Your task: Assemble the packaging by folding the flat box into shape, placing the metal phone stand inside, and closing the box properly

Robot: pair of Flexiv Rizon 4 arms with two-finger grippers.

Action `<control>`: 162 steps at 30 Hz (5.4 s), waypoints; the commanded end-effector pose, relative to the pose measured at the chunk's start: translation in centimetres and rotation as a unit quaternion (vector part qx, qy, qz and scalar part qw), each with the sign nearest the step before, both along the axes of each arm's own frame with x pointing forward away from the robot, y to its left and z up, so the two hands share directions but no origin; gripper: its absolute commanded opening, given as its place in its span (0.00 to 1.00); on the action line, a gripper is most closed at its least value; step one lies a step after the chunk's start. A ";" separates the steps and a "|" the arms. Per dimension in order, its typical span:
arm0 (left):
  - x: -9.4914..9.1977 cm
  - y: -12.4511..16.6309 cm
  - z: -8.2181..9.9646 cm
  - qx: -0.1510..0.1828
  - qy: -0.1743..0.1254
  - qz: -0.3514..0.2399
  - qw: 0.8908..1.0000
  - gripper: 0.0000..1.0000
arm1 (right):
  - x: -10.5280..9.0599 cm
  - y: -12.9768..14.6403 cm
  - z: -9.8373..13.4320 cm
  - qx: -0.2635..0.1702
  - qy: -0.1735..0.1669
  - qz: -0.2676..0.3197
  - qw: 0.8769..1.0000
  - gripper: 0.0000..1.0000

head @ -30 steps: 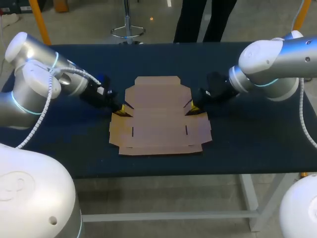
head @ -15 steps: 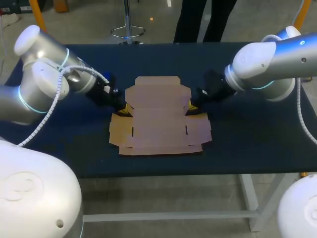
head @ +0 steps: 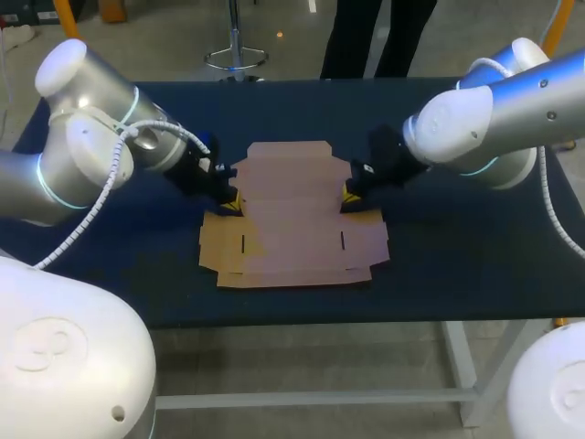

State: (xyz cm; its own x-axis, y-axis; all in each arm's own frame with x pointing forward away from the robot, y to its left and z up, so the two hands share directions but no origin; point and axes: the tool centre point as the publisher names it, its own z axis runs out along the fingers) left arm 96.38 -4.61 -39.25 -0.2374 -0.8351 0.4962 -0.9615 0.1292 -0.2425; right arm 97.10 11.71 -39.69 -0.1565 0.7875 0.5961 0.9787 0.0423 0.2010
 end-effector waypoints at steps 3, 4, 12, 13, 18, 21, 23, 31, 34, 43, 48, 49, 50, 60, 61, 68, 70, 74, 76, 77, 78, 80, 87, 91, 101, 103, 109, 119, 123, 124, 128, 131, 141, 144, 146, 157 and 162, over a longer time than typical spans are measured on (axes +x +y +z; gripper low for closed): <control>0.0 -0.6 0.0 0.009 0.000 -0.001 1.000 0.00 | 0.0 0.2 -0.2 -0.020 0.002 -0.007 1.000 0.00; 0.0 -0.7 0.0 0.009 0.000 -0.001 1.000 0.00 | 0.0 0.2 -0.2 -0.019 0.002 -0.008 1.000 0.00; 0.1 -1.0 -0.1 0.012 -0.001 -0.002 1.000 0.00 | -0.2 0.4 -0.2 -0.026 0.001 -0.014 1.000 0.00; 0.2 -1.1 -0.1 0.013 -0.002 -0.002 1.000 0.00 | -0.2 0.4 -0.2 -0.027 0.001 -0.015 1.000 0.00; 0.1 -1.5 0.0 0.019 -0.007 -0.002 1.000 0.00 | 0.0 0.8 -0.4 -0.038 0.000 -0.021 0.999 0.00; 0.1 -1.7 0.2 0.023 -0.012 -0.002 1.000 0.00 | 0.1 0.9 -0.4 -0.047 0.000 -0.025 0.999 0.00; 0.1 -1.8 0.2 0.026 -0.016 -0.002 1.000 0.00 | 0.1 1.1 -0.5 -0.053 0.000 -0.026 0.998 0.00; 0.1 -2.3 0.0 0.039 -0.026 0.006 0.999 0.00 | 0.1 1.4 -0.6 -0.062 -0.003 -0.030 0.998 0.00; 0.2 -2.3 0.0 0.040 -0.026 0.006 0.999 0.00 | 0.1 1.6 -0.7 -0.069 -0.004 -0.032 0.997 0.00; 0.4 -2.9 -0.1 0.050 -0.030 0.006 0.998 0.00 | 0.2 2.0 -1.1 -0.085 -0.008 -0.038 0.996 0.00; 0.6 -3.3 -0.4 0.062 -0.032 0.009 0.998 0.00 | 0.3 2.2 -1.4 -0.092 -0.007 -0.038 0.995 0.00; 0.7 -3.4 -0.5 0.064 -0.031 0.009 0.997 0.00 | 0.3 2.3 -1.5 -0.098 -0.006 -0.039 0.994 0.00; 0.8 -3.5 -0.5 0.067 -0.030 0.009 0.997 0.00 | 0.3 2.4 -1.5 -0.101 -0.006 -0.040 0.994 0.00; 1.1 -4.5 -1.4 0.105 -0.032 0.017 0.994 0.00 | 0.6 2.8 -2.2 -0.129 -0.007 -0.047 0.990 0.00; 1.2 -4.6 -1.6 0.112 -0.035 0.022 0.993 0.00 | 0.6 2.8 -2.3 -0.130 -0.006 -0.047 0.990 0.00; 1.3 -4.8 -2.9 0.136 -0.031 0.039 0.989 0.00 | 0.9 2.7 -3.4 -0.143 0.009 -0.054 0.988 0.00; 1.2 -4.6 -3.0 0.137 -0.028 0.040 0.989 0.00 | 0.8 2.6 -3.6 -0.143 0.013 -0.057 0.988 0.00; 1.0 -4.2 -2.6 0.128 -0.018 0.036 0.991 0.00 | 0.6 2.3 -3.5 -0.141 0.013 -0.063 0.988 0.00; 1.0 -3.9 -2.3 0.127 -0.018 0.038 0.991 0.00 | 0.5 2.1 -3.1 -0.138 0.011 -0.066 0.988 0.00; 0.9 -3.8 -2.1 0.126 -0.018 0.039 0.991 0.00 | 0.4 2.0 -2.9 -0.137 0.008 -0.068 0.988 0.00; 0.9 -3.7 -1.9 0.125 -0.019 0.041 0.991 0.00 | 0.4 2.0 -2.7 -0.136 0.005 -0.068 0.988 0.00; 0.9 -3.5 -1.6 0.122 -0.017 0.041 0.992 0.00 | 0.2 1.8 -2.2 -0.131 -0.001 -0.071 0.989 0.00; 1.1 -2.5 0.5 0.096 0.003 0.026 0.995 0.00 | 0.2 0.0 -0.1 -0.049 -0.008 -0.041 0.998 0.00; 1.1 -1.8 1.8 0.081 0.006 0.021 0.996 0.00 | 0.1 -1.2 0.7 -0.023 -0.011 -0.037 0.999 0.00; 1.2 0.1 3.4 0.057 0.023 0.013 0.998 0.00 | 0.3 -3.4 1.3 0.020 -0.001 -0.028 0.999 0.00; 1.1 0.7 3.7 0.052 0.025 0.016 0.998 0.00 | 0.2 -3.8 1.5 0.028 0.001 -0.025 0.999 0.00; 0.3 2.3 4.9 0.039 0.024 0.025 0.999 0.00 | 0.1 -5.1 2.2 0.040 0.000 -0.023 0.999 0.00; -1.8 4.5 6.5 0.028 0.012 0.039 0.999 0.00 | -0.8 -7.3 4.3 0.047 -0.010 -0.021 0.999 0.00; -2.9 5.4 7.3 0.019 0.012 0.040 0.999 0.00 | -1.7 -7.8 5.3 0.051 -0.015 -0.017 0.998 0.00; -3.4 5.6 7.5 0.017 0.012 0.043 0.999 0.00 | -2.1 -7.9 5.5 0.054 -0.017 -0.015 0.998 0.00; -5.1 6.0 7.9 0.014 0.012 0.039 0.999 0.00 | -3.4 -7.9 5.9 0.053 -0.018 -0.012 0.998 0.00; -6.4 6.2 7.8 0.015 0.013 0.040 0.999 0.00 | -4.6 -7.9 5.9 0.052 -0.017 -0.012 0.998 0.00; -10.3 6.9 7.7 0.000 0.023 0.049 0.999 0.00 | -8.7 -8.7 6.1 0.053 -0.014 -0.013 0.998 0.00; -11.6 7.0 8.0 -0.003 0.022 0.052 0.998 0.00 | -9.8 -9.2 6.5 0.052 -0.015 -0.011 0.998 0.00; -12.6 6.9 8.1 -0.007 0.019 0.053 0.998 0.00 | -10.7 -9.4 6.7 0.041 -0.022 -0.014 0.999 0.00; -17.7 6.3 7.7 -0.012 0.021 0.057 0.998 0.00 | -15.8 -10.5 6.7 0.038 -0.026 -0.020 0.999 0.00; -19.6 5.9 7.0 -0.017 0.027 0.057 0.998 0.00 | -17.9 -10.3 6.1 0.039 -0.026 -0.019 0.999 0.00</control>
State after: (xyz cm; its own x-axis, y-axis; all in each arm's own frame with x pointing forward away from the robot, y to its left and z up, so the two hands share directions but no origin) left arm 77.86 1.23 -32.04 -0.1131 -0.8372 0.5351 -0.9884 0.0399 -0.1465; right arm 80.32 1.85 -33.70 -0.1383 0.8053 0.5765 0.9706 -0.0055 0.2405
